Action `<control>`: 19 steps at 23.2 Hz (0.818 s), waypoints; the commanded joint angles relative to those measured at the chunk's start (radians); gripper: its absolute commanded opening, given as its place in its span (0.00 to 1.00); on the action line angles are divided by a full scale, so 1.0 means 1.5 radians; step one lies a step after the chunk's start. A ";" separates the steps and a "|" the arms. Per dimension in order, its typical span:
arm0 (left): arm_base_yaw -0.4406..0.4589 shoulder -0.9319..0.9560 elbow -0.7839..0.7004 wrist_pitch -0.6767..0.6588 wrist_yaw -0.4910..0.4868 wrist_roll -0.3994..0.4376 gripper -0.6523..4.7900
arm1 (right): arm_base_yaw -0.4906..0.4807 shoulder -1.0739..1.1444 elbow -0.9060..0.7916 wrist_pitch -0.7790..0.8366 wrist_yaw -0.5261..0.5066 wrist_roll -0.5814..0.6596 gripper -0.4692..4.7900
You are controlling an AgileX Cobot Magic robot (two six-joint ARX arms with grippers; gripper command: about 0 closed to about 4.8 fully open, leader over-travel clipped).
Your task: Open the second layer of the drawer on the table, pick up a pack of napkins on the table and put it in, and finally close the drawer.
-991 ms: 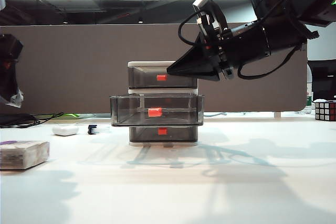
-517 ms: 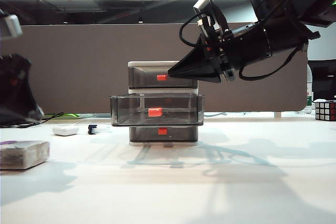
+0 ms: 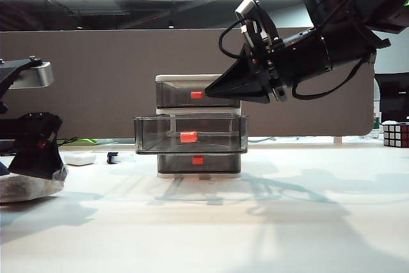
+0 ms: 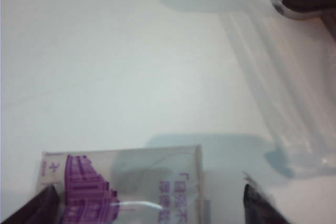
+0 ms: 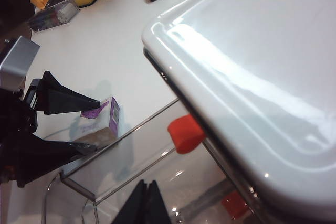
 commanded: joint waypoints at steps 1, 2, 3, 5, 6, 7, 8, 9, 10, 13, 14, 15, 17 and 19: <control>0.002 0.002 -0.003 -0.021 -0.025 0.019 1.00 | 0.002 -0.003 0.004 -0.001 -0.003 -0.002 0.08; 0.002 0.002 -0.003 -0.014 -0.034 0.032 1.00 | 0.002 -0.003 0.004 -0.004 -0.003 -0.003 0.08; 0.003 0.002 -0.003 -0.001 -0.034 0.051 1.00 | 0.002 -0.003 0.004 -0.007 -0.003 -0.003 0.08; 0.003 0.002 -0.003 0.022 -0.034 0.057 1.00 | 0.002 -0.003 0.004 -0.009 -0.003 -0.003 0.08; 0.003 0.002 -0.002 0.027 -0.034 0.057 1.00 | 0.002 -0.003 0.004 -0.009 -0.003 -0.003 0.08; 0.003 0.001 0.001 0.029 -0.034 0.057 1.00 | 0.002 -0.003 0.004 -0.009 -0.003 -0.003 0.08; 0.003 0.001 0.001 0.031 -0.034 0.057 1.00 | 0.001 -0.003 0.004 -0.009 -0.003 -0.003 0.08; 0.003 0.001 0.001 0.031 -0.036 0.057 1.00 | 0.002 -0.003 0.004 -0.009 -0.003 -0.003 0.08; 0.003 0.001 0.001 0.030 -0.042 0.058 1.00 | 0.002 -0.003 0.004 -0.009 -0.003 -0.003 0.08; 0.003 0.001 0.001 0.029 -0.049 0.084 1.00 | 0.001 -0.003 0.004 -0.009 -0.003 -0.003 0.08; 0.003 0.001 0.001 0.028 -0.049 0.097 1.00 | 0.002 -0.003 0.004 -0.009 -0.003 -0.003 0.08; 0.003 0.001 0.001 0.028 -0.049 0.101 1.00 | 0.002 -0.003 0.004 -0.009 -0.003 -0.003 0.08; 0.004 0.002 0.000 0.026 -0.049 0.101 1.00 | 0.002 -0.003 0.004 -0.009 -0.003 -0.003 0.08; 0.005 0.002 0.000 0.021 -0.048 0.102 1.00 | 0.002 -0.003 0.004 -0.011 -0.003 -0.003 0.08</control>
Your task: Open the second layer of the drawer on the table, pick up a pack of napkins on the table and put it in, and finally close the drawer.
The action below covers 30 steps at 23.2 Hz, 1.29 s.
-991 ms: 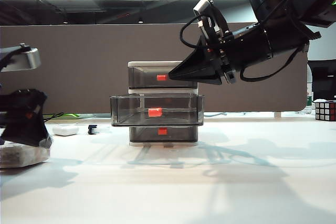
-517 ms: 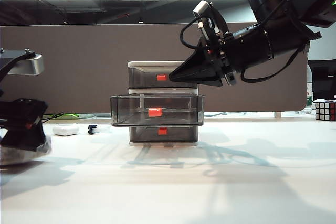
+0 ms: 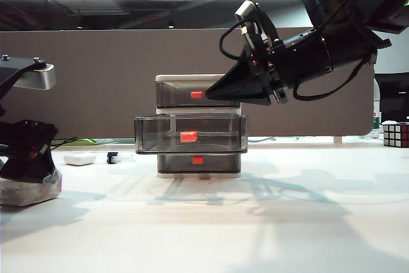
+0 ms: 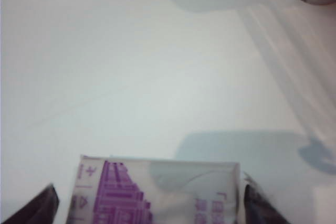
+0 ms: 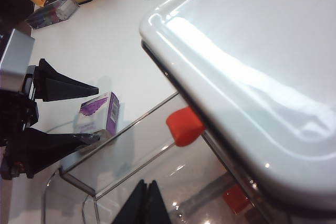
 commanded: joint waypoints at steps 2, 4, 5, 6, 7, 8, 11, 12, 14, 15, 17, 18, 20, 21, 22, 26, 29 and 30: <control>0.016 -0.001 0.002 -0.003 -0.002 0.006 1.00 | 0.001 -0.003 0.004 -0.004 -0.003 -0.002 0.08; 0.036 -0.001 0.002 -0.001 -0.001 0.007 1.00 | 0.001 -0.003 0.004 -0.010 -0.003 -0.002 0.08; 0.044 -0.001 0.002 0.001 0.008 0.008 1.00 | 0.001 -0.003 0.004 -0.011 -0.003 -0.002 0.08; 0.049 -0.001 0.002 0.002 0.018 0.008 1.00 | 0.001 -0.003 0.004 -0.010 -0.003 -0.002 0.08; 0.052 -0.001 0.002 0.002 0.024 0.008 1.00 | 0.001 -0.003 0.004 -0.010 -0.003 -0.002 0.08; 0.052 -0.001 0.002 0.002 0.028 0.008 1.00 | 0.001 -0.003 0.004 -0.010 -0.003 -0.002 0.08; 0.052 0.001 0.002 -0.005 0.033 0.008 1.00 | 0.001 -0.003 0.004 -0.010 -0.003 -0.002 0.08; 0.052 0.004 0.002 -0.006 0.033 0.008 1.00 | 0.001 -0.003 0.004 -0.011 -0.003 -0.002 0.08; 0.052 0.017 0.001 -0.006 0.034 0.007 1.00 | 0.001 -0.003 0.004 -0.011 -0.003 -0.002 0.08; 0.052 0.024 0.001 -0.004 0.036 0.005 1.00 | 0.001 -0.003 0.004 -0.011 -0.003 -0.002 0.08; 0.052 0.038 0.002 -0.002 0.036 0.003 1.00 | 0.001 -0.003 0.004 -0.013 -0.003 -0.002 0.08; 0.052 0.041 0.001 0.001 0.035 0.003 1.00 | 0.001 -0.003 0.004 -0.015 -0.003 -0.002 0.08; 0.052 0.041 0.002 0.006 0.035 0.003 1.00 | 0.001 -0.003 0.004 -0.016 -0.003 -0.002 0.08; 0.052 0.041 0.001 0.009 0.034 0.003 1.00 | 0.001 -0.003 0.004 -0.016 -0.003 -0.002 0.08; 0.052 0.041 0.002 0.010 0.034 0.003 1.00 | 0.001 -0.003 0.004 -0.016 -0.003 -0.002 0.08; 0.052 0.041 0.001 0.009 0.034 0.006 0.99 | 0.001 -0.003 0.004 -0.016 -0.003 -0.002 0.08; 0.052 0.041 0.001 0.010 0.035 0.007 0.79 | 0.001 -0.003 0.004 -0.016 -0.003 -0.002 0.08; 0.052 0.041 0.001 0.010 0.035 0.007 0.77 | 0.001 -0.003 0.004 -0.016 -0.003 -0.002 0.08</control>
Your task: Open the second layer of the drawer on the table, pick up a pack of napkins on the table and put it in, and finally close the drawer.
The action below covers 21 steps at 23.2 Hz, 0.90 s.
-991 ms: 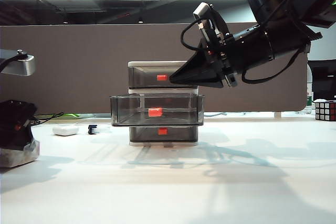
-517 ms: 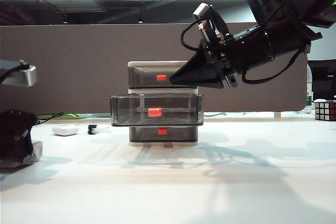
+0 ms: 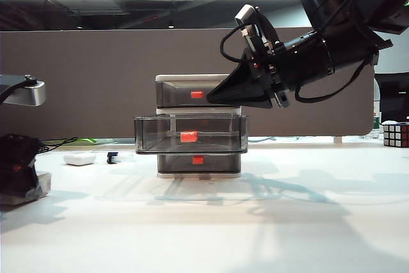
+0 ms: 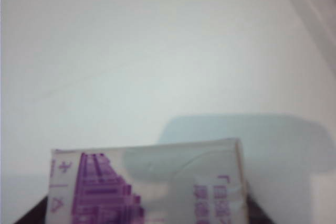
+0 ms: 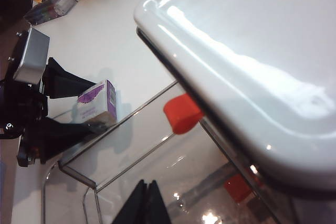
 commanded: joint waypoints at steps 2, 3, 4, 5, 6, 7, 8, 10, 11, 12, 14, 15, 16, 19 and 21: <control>-0.001 -0.001 0.001 0.010 0.002 0.003 0.72 | 0.002 -0.003 0.004 0.006 -0.003 -0.002 0.08; -0.001 -0.001 0.001 0.016 0.002 0.003 0.72 | 0.002 -0.003 0.004 0.006 -0.003 -0.002 0.08; -0.001 -0.001 0.002 0.024 0.003 0.003 0.72 | 0.002 -0.003 0.004 0.006 -0.003 -0.002 0.08; -0.001 -0.002 0.002 0.039 0.006 0.003 0.73 | 0.002 -0.003 0.004 0.006 -0.003 -0.002 0.08; -0.001 -0.004 0.002 0.049 0.014 0.003 0.73 | 0.002 -0.003 0.004 0.006 -0.003 -0.002 0.08; -0.001 -0.006 0.002 0.060 0.024 0.003 0.73 | 0.002 -0.003 0.004 0.006 -0.003 -0.002 0.08; -0.001 -0.010 0.003 0.072 0.037 0.003 0.73 | 0.002 -0.003 0.004 0.006 -0.003 -0.002 0.08; -0.002 -0.026 0.015 0.072 0.061 0.003 0.73 | 0.002 -0.003 0.004 0.006 -0.003 -0.002 0.08; -0.003 -0.037 0.022 0.071 0.074 0.003 0.73 | 0.002 -0.003 0.004 0.006 -0.003 -0.002 0.08; -0.003 -0.058 0.031 0.068 0.094 0.002 0.73 | 0.002 -0.003 0.004 0.006 -0.003 -0.002 0.08; -0.003 -0.084 0.038 0.068 0.116 0.002 0.73 | 0.002 -0.003 0.004 0.006 -0.003 -0.002 0.08; -0.003 -0.099 0.043 0.068 0.135 0.002 0.74 | 0.002 -0.003 0.004 0.007 -0.003 -0.002 0.08; -0.003 -0.116 0.047 0.068 0.159 0.003 0.75 | 0.002 -0.003 0.004 0.007 -0.003 -0.002 0.08; -0.003 -0.149 0.062 0.068 0.219 0.002 0.75 | 0.002 -0.003 0.004 0.010 -0.003 -0.002 0.08; -0.008 -0.159 0.086 0.067 0.265 -0.003 0.75 | 0.001 -0.003 0.004 0.020 -0.003 -0.001 0.08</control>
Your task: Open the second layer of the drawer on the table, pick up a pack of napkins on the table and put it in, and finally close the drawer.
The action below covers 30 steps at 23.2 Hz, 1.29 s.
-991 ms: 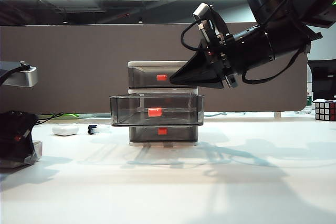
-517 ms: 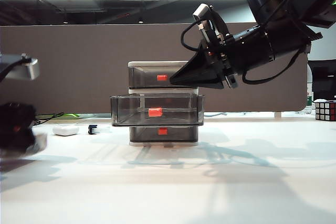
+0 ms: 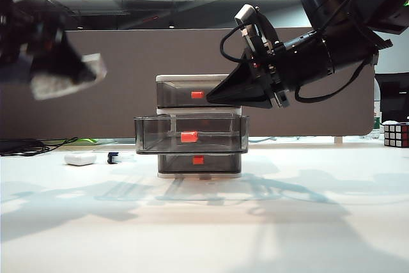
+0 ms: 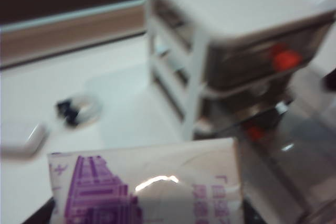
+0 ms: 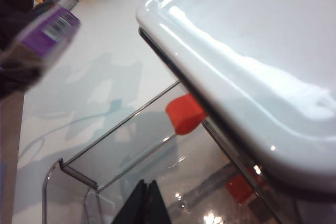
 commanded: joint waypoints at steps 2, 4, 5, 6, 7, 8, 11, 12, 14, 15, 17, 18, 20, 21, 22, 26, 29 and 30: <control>-0.018 0.001 0.035 0.007 0.055 -0.003 0.75 | 0.001 -0.005 0.004 0.028 -0.003 0.005 0.08; -0.036 0.010 0.046 0.008 0.055 -0.002 0.75 | 0.001 -0.005 0.004 0.039 -0.003 0.018 0.08; -0.050 0.018 0.053 0.007 0.053 -0.001 0.75 | 0.001 -0.006 0.004 0.044 -0.003 0.021 0.08; -0.075 0.042 0.067 0.009 0.053 0.001 0.75 | 0.001 -0.010 0.005 0.051 -0.003 0.028 0.08; -0.087 0.056 0.076 0.008 0.053 0.001 0.75 | 0.001 -0.011 0.005 0.054 -0.003 0.030 0.08; -0.119 0.097 0.099 0.009 0.050 0.003 0.75 | 0.001 -0.019 0.005 0.056 -0.003 0.031 0.08; -0.159 0.158 0.136 0.009 0.031 0.006 0.75 | -0.001 -0.034 0.005 0.055 -0.003 0.031 0.08; -0.169 0.176 0.147 0.008 0.023 0.014 0.75 | -0.003 -0.040 0.004 0.052 -0.003 0.031 0.08; -0.188 0.221 0.174 0.008 0.010 0.031 0.75 | -0.006 -0.056 0.004 0.046 -0.003 0.031 0.08; -0.193 0.250 0.190 0.008 0.010 0.030 0.75 | -0.014 -0.068 0.004 0.046 -0.003 0.031 0.08; -0.196 0.273 0.203 0.007 0.011 0.030 0.75 | -0.017 -0.081 0.004 0.046 -0.004 0.031 0.08; -0.198 0.281 0.206 0.008 0.012 0.030 0.75 | -0.018 -0.085 0.004 0.046 -0.003 0.031 0.08; -0.198 0.294 0.213 0.008 0.027 0.030 0.83 | -0.019 -0.093 0.004 0.043 -0.003 0.031 0.08; -0.199 0.298 0.215 0.009 0.030 0.030 0.88 | -0.019 -0.094 0.004 0.043 -0.003 0.031 0.08; -0.199 0.302 0.217 0.009 0.030 0.030 0.89 | -0.019 -0.096 0.004 0.043 -0.004 0.031 0.08; -0.202 0.304 0.218 0.016 0.027 0.030 0.97 | -0.019 -0.096 0.004 0.041 -0.004 0.031 0.08; -0.202 0.292 0.218 0.007 0.018 0.030 0.97 | -0.019 -0.096 0.004 0.041 -0.003 0.031 0.08; -0.202 0.265 0.218 -0.021 0.018 0.030 0.96 | -0.019 -0.096 0.004 0.042 -0.004 0.031 0.08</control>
